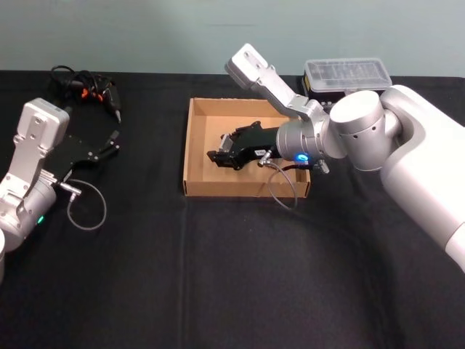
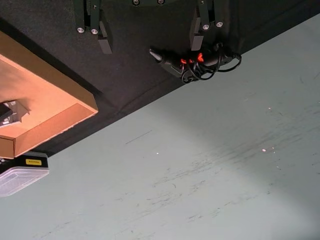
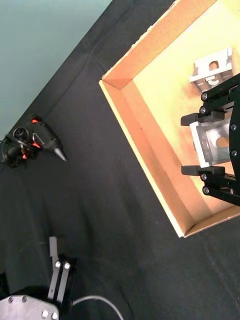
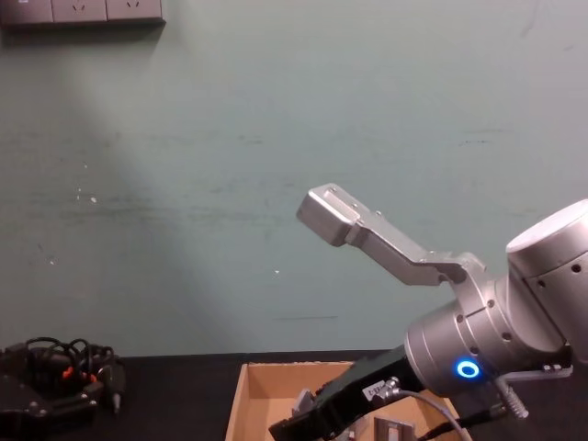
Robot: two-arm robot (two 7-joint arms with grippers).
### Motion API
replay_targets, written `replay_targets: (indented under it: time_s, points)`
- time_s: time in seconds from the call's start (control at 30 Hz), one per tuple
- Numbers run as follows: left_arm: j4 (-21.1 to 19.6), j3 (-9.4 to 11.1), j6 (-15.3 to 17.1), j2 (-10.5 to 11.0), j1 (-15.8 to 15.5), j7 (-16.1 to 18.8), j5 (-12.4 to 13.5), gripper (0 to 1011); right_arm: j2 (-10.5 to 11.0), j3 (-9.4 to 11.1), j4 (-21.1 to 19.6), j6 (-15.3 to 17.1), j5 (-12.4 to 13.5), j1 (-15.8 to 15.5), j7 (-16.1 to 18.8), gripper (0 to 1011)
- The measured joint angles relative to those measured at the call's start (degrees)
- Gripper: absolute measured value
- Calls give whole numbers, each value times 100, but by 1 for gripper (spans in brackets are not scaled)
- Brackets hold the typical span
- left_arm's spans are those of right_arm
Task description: Use one hand to pick up the angle iron from the table and place it into the box.
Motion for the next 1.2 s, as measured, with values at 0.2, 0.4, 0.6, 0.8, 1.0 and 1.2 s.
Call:
replay_targets:
  time_s: [0.2, 0.4, 0.6, 0.8, 1.0, 1.2]
  points:
    - [0, 0, 0, 0, 0, 0, 0, 1011, -55, 3, 108, -9, -57, 32, -1, 479]
    - [0, 0, 0, 0, 0, 0, 0, 1011, -41, 4, 83, -13, -48, 27, 0, 479]
    - [0, 0, 0, 0, 0, 0, 0, 1011, -32, 4, 66, -14, -38, 20, 1, 617]
    - [0, 0, 0, 0, 0, 0, 0, 1011, -28, 4, 54, -14, -28, 17, 1, 789]
    - [0, 0, 0, 0, 0, 0, 0, 1011, -24, 4, 48, -14, -25, 14, 1, 958]
    - [0, 0, 0, 0, 0, 0, 0, 1011, -17, 12, 30, -20, -22, 3, 2, 1000]
